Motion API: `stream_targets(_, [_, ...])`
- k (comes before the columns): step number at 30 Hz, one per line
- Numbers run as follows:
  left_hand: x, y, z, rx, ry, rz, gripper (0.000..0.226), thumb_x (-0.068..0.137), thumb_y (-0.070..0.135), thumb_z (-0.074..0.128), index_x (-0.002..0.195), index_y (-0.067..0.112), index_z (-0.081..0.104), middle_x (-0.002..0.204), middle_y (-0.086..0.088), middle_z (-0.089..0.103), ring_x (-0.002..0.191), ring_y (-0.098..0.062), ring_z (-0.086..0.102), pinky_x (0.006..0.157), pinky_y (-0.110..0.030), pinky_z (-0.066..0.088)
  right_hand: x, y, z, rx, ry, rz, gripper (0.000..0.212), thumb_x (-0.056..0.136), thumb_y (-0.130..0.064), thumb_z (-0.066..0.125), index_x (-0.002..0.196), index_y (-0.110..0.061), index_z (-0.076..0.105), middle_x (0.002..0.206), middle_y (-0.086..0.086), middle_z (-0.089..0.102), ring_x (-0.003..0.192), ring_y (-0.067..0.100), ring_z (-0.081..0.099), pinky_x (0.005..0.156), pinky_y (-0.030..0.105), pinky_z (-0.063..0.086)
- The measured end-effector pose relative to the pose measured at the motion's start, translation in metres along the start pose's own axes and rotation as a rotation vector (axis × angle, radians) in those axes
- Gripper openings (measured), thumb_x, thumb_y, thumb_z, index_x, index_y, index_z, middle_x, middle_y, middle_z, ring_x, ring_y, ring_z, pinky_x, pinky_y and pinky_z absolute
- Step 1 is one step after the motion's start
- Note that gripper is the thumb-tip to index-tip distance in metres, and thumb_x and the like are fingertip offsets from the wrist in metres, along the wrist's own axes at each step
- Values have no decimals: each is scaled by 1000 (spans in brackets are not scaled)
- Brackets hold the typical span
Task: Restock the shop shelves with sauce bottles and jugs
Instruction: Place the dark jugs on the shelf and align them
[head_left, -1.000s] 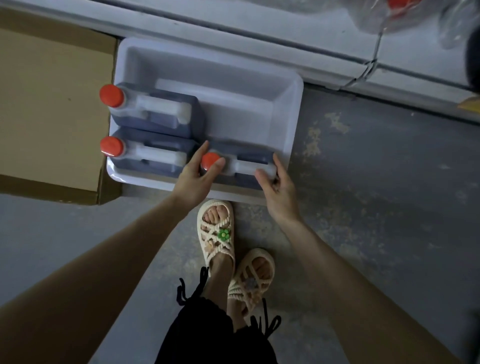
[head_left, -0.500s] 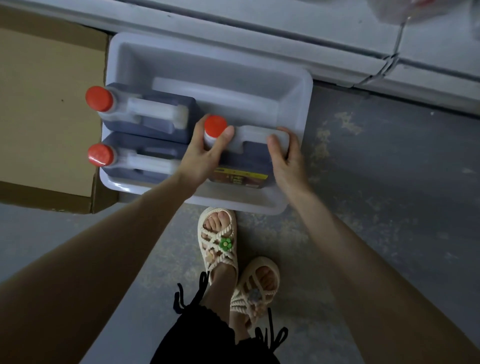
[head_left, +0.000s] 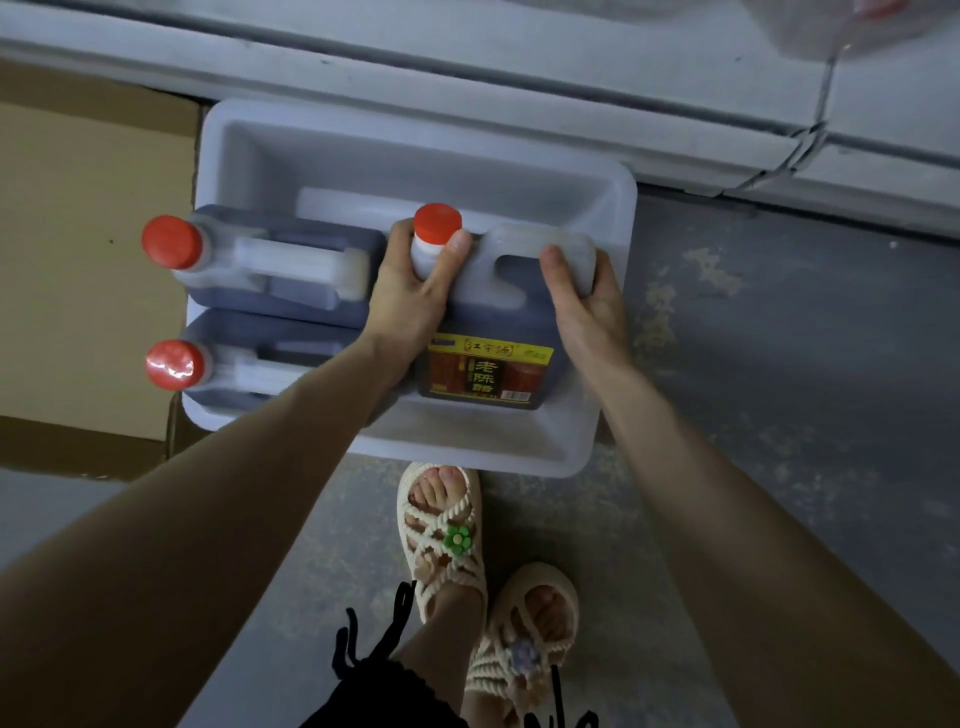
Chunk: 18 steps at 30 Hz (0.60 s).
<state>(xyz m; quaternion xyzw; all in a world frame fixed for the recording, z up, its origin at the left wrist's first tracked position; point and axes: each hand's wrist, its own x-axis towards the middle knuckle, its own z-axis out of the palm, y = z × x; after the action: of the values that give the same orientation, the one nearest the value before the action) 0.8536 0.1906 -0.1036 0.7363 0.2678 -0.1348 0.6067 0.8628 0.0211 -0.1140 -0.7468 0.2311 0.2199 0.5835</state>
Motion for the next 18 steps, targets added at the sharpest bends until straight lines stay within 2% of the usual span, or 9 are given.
stream_targets(5, [1, 10, -1, 46, -2, 11, 24, 94, 37, 57, 105, 18, 47, 90, 9, 58, 81, -3, 57, 81, -23, 48, -3, -13, -5, -24, 2, -25, 24, 91, -40, 61, 106, -22, 54, 88, -14, 60, 66, -19, 54, 58, -1, 37])
stream_targets(7, [-6, 25, -2, 43, -15, 18, 25, 94, 38, 56, 104, 17, 47, 90, 8, 59, 81, -4, 57, 82, -27, 49, -11, -26, -11, -9, -7, -22, 28, 89, -44, 62, 108, -25, 55, 92, -12, 62, 75, -12, 58, 63, 4, 41])
stream_targets(12, [-37, 95, -10, 70, -53, 88, 24, 93, 42, 56, 103, 21, 50, 91, 6, 62, 86, -10, 60, 87, -32, 49, -49, -86, -36, 58, 64, -30, 37, 84, -51, 65, 113, -30, 57, 100, -15, 65, 94, 4, 62, 88, 26, 50])
stream_targets(14, [-56, 134, -14, 61, -50, 128, 22, 93, 41, 57, 101, 22, 51, 90, 6, 63, 83, -4, 61, 83, -24, 49, -71, -122, -51, 68, 85, -52, 39, 84, -51, 65, 114, -28, 58, 100, -15, 66, 94, 4, 63, 89, 29, 51])
stream_targets(16, [-79, 178, -20, 68, -35, 181, 20, 93, 39, 57, 98, 21, 51, 85, 11, 61, 72, 7, 56, 74, -14, 45, -97, -162, -67, 72, 96, -95, 32, 84, -51, 65, 106, -28, 59, 96, -17, 65, 89, -1, 63, 89, 29, 52])
stream_targets(18, [-104, 226, -29, 71, -41, 223, 23, 93, 41, 57, 100, 20, 52, 85, 12, 61, 75, 3, 57, 76, -16, 45, -126, -206, -85, 76, 95, -127, 28, 83, -53, 66, 96, -29, 60, 92, -17, 66, 84, -5, 62, 88, 28, 52])
